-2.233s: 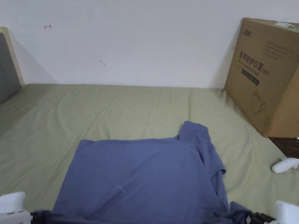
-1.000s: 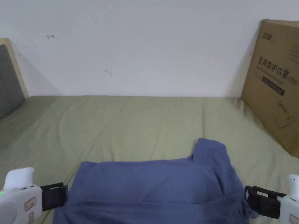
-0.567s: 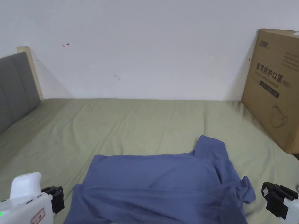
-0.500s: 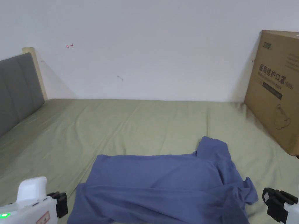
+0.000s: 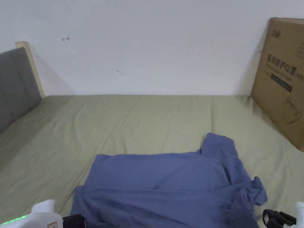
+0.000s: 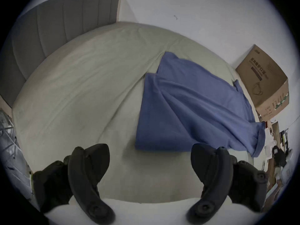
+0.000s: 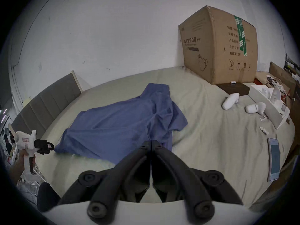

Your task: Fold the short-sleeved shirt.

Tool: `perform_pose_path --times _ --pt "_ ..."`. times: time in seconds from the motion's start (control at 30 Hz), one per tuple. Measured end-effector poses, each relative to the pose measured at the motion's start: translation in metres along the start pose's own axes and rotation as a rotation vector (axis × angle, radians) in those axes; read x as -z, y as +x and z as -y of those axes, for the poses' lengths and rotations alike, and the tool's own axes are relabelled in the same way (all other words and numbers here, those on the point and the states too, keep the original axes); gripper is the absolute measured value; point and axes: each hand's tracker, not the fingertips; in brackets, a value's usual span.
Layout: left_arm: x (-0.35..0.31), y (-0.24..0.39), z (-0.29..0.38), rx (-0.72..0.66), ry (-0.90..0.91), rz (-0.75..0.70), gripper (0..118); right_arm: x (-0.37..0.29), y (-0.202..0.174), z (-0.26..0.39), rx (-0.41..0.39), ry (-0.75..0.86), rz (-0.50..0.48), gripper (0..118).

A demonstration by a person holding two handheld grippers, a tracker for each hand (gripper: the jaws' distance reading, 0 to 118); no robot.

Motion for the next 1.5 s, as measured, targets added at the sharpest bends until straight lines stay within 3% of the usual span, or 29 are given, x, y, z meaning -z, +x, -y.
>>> perform_pose_path --times 0.17,0.2,0.23,0.27,0.3,0.33,0.4,0.53,0.57,0.6,0.8,0.97,1.3,1.5 --pt "0.024 0.007 0.002 -0.023 -0.029 -0.027 69 0.020 0.002 0.010 -0.026 -0.067 0.010 1" --pt "0.024 0.008 0.003 -0.021 -0.012 -0.039 52 0.025 0.001 0.011 -0.042 -0.088 0.015 16" --pt "0.023 0.009 0.004 -0.006 0.012 -0.050 32 0.030 0.000 0.012 -0.057 -0.105 0.015 43" --pt "0.020 0.007 0.002 0.014 0.028 -0.044 15 0.036 0.000 0.013 -0.066 -0.144 0.008 77" --pt "0.020 0.005 0.001 0.017 0.034 -0.026 11 0.043 0.000 0.014 -0.073 -0.175 0.005 101" --pt "0.019 0.005 0.000 -0.009 0.034 0.048 11 0.049 -0.001 0.015 -0.087 -0.197 0.001 101" --pt "0.014 0.006 -0.003 -0.005 0.032 0.012 11 0.056 -0.004 0.015 -0.108 -0.191 0.023 100" --pt "0.014 0.004 -0.003 0.003 0.041 0.021 11 0.064 -0.003 0.018 -0.110 -0.210 0.026 74" --pt "0.014 0.004 -0.003 0.003 0.039 0.021 11 0.063 -0.003 0.020 -0.102 -0.203 0.042 45" --pt "0.013 0.004 -0.003 0.006 0.039 0.020 11 0.061 -0.001 0.020 -0.102 -0.190 0.052 5" --pt "-0.003 0.006 -0.005 0.049 0.059 0.014 11 0.027 0.018 0.012 -0.089 -0.152 0.043 2" --pt "-0.024 0.008 0.005 0.075 0.051 -0.023 11 -0.025 0.053 0.005 0.044 -0.102 0.073 2" --pt "-0.087 -0.020 0.051 0.100 0.056 -0.029 11 -0.127 0.075 0.033 0.045 -0.072 0.105 2" --pt "-0.088 -0.031 0.089 0.129 0.010 -0.050 11 -0.110 0.079 0.069 -0.007 -0.239 0.139 2"
